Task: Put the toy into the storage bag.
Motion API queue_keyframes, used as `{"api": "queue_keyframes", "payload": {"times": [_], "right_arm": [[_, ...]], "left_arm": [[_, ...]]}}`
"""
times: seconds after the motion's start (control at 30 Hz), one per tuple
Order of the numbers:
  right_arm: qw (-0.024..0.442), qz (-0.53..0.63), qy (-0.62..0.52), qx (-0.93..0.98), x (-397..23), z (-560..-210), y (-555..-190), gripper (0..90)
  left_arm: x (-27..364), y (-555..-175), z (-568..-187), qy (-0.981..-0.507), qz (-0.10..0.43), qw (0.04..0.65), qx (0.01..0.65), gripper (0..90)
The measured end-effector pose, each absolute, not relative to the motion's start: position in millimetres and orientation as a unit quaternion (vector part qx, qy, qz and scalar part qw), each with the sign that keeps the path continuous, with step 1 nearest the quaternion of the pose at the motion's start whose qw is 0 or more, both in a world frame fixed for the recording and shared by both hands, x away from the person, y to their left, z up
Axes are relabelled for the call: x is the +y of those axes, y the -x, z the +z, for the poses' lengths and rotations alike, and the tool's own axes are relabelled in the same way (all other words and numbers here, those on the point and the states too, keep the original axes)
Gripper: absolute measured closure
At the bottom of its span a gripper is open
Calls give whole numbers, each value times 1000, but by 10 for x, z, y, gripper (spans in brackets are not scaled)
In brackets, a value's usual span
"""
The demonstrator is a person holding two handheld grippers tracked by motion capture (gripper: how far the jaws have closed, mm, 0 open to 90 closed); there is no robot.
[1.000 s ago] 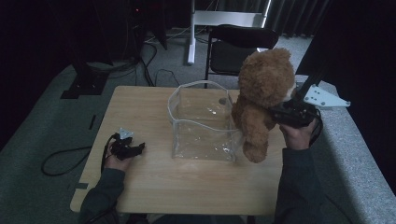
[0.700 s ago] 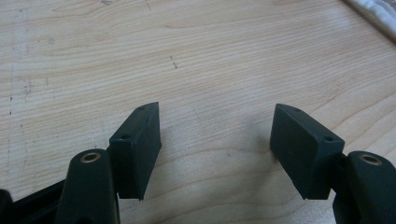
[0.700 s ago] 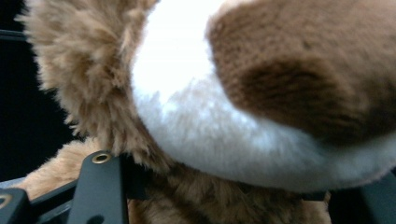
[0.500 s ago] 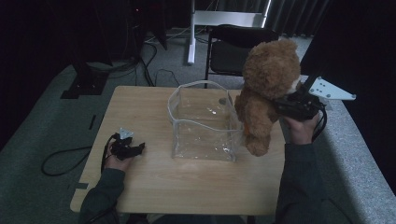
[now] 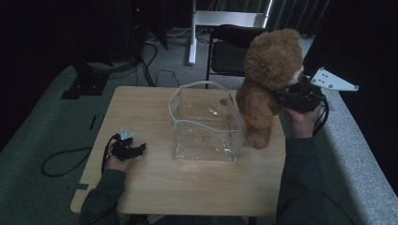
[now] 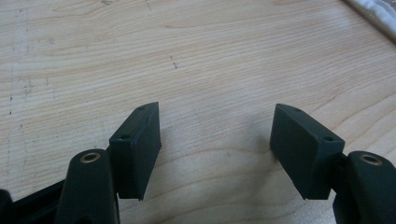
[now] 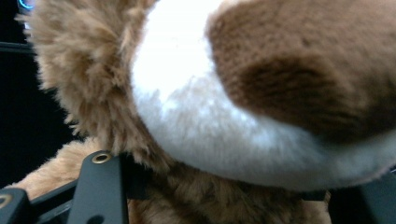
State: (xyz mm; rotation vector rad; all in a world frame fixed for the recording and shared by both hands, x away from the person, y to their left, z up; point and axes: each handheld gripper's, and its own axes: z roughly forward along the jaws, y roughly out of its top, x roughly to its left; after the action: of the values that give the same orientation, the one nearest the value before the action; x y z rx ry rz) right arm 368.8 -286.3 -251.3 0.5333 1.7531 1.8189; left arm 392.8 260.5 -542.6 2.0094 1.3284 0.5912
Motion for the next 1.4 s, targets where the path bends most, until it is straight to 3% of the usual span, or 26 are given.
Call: {"api": "queue_keyframes", "payload": {"times": [1.4], "right_arm": [[279,674,-203,653,-2479,-2409,-4143,368]], "left_arm": [[2602,-3930,-5427,-766,226,324,507,338]]}}
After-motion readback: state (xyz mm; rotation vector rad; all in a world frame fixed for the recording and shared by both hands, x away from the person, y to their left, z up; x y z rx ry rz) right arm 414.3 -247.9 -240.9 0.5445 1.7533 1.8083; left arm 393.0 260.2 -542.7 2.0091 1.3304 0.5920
